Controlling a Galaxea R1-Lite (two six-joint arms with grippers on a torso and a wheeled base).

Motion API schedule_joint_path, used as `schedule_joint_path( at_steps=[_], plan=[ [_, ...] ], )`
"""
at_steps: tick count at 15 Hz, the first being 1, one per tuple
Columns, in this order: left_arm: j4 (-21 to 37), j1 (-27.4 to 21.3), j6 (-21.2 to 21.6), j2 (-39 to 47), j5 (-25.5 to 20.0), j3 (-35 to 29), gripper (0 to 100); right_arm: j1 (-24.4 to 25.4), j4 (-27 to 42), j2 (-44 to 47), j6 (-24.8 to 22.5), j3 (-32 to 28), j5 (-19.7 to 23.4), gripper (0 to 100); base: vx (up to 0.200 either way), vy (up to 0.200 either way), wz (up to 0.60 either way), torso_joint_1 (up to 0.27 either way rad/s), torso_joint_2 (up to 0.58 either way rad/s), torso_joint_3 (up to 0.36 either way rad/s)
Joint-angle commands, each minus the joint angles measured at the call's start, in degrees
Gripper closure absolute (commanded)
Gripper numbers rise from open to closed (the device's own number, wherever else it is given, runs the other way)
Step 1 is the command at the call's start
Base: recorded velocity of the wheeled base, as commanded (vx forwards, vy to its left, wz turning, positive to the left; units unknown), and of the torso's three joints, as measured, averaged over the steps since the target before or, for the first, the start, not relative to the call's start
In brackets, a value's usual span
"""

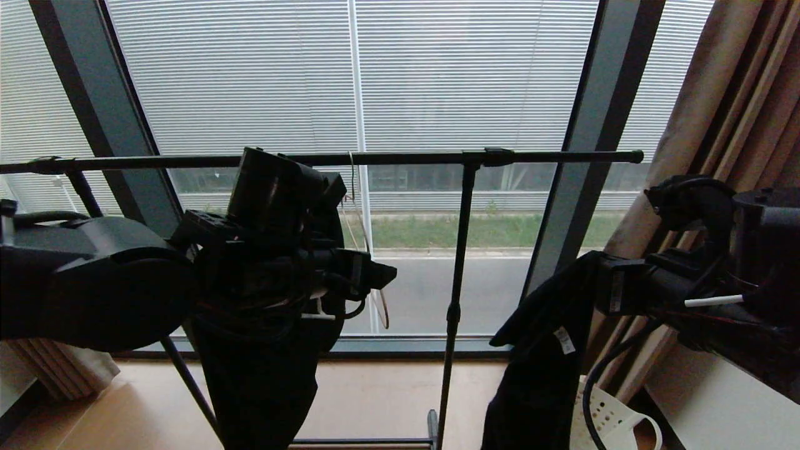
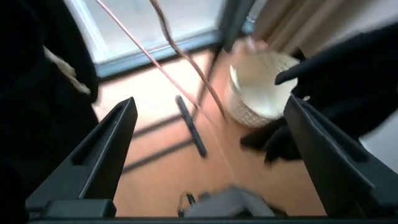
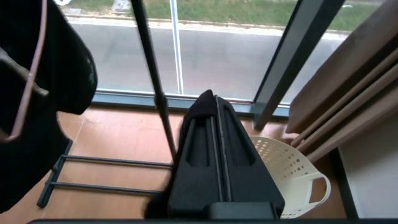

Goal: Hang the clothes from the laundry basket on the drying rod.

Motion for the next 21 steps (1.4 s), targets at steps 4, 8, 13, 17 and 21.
schedule_joint_path(
  at_steps=[4,8,13,17,21],
  plan=[
    [-1.3,0.3,-1.1,10.3,6.8,-6.3,0,0.0,-0.2,0.1,0.0,0.1,0.1,100,0.0,0.0,0.0,0.0,0.0,0.0],
    [-1.5,2.2,-1.6,13.1,8.8,-9.1,0,0.0,-0.2,0.1,0.1,0.1,0.1,100,0.0,0.0,0.0,0.0,0.0,0.0],
    [-4.7,4.3,-1.5,15.0,8.8,-9.3,0,0.0,-0.2,0.2,0.2,0.1,0.1,100,0.0,0.0,0.0,0.0,0.0,0.0],
    [-5.0,4.5,-1.5,15.7,8.9,-9.7,100,0.0,-0.2,0.2,0.2,0.1,0.1,100,0.0,0.0,0.0,0.0,0.0,0.0],
    [-5.0,4.7,-1.6,15.6,8.9,-9.7,100,0.0,-0.2,0.3,0.2,0.2,0.1,100,0.0,0.0,0.0,0.0,0.0,0.0]
  ],
)
